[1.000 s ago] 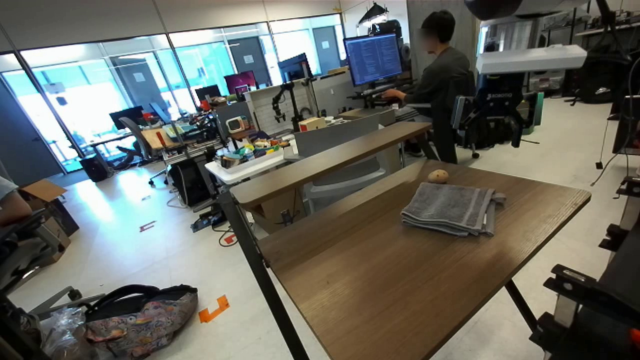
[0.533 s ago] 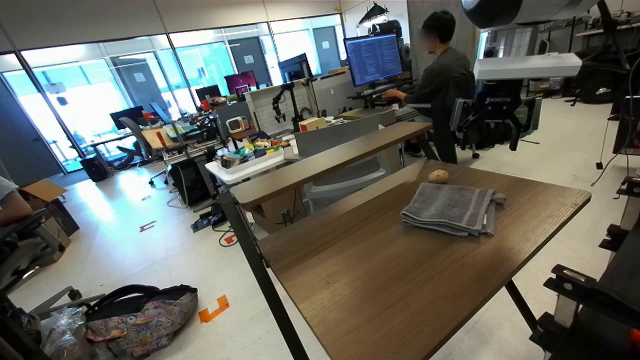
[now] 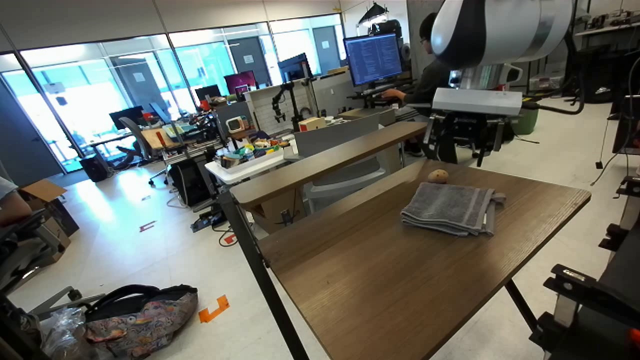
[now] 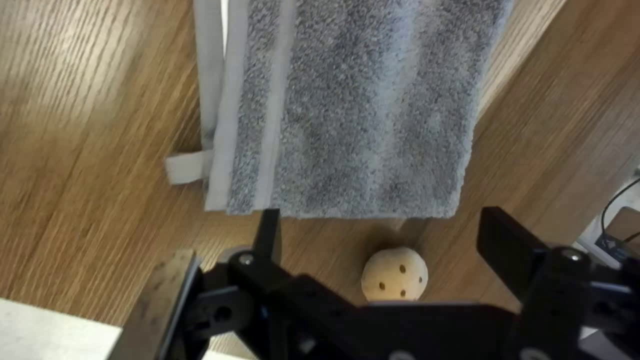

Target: Use the towel to wipe the table

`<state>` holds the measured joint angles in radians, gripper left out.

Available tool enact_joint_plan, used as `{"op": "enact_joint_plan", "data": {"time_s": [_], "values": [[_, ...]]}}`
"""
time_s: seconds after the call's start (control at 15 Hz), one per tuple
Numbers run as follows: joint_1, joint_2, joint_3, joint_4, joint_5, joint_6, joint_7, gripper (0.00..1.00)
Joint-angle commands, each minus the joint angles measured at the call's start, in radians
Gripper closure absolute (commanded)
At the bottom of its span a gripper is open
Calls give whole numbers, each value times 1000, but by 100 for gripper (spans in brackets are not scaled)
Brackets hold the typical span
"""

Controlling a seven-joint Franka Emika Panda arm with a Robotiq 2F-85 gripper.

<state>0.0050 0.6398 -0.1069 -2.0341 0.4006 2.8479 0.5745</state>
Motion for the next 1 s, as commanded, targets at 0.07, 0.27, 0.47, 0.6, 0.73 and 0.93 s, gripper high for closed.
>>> {"op": "enact_joint_plan", "data": {"time_s": [0.07,0.27,0.47,0.6,0.73,0.93], "values": [[74,163,-17,140,-12,-18,117,0],[103,245,-39,195,-23,-37,179,0],[93,313,-61,243,-26,-61,222,0],[70,367,-87,304,-26,-98,261,0],[33,418,-105,375,-28,-155,299,0],[-38,483,-149,495,-27,-246,386,0]]}}
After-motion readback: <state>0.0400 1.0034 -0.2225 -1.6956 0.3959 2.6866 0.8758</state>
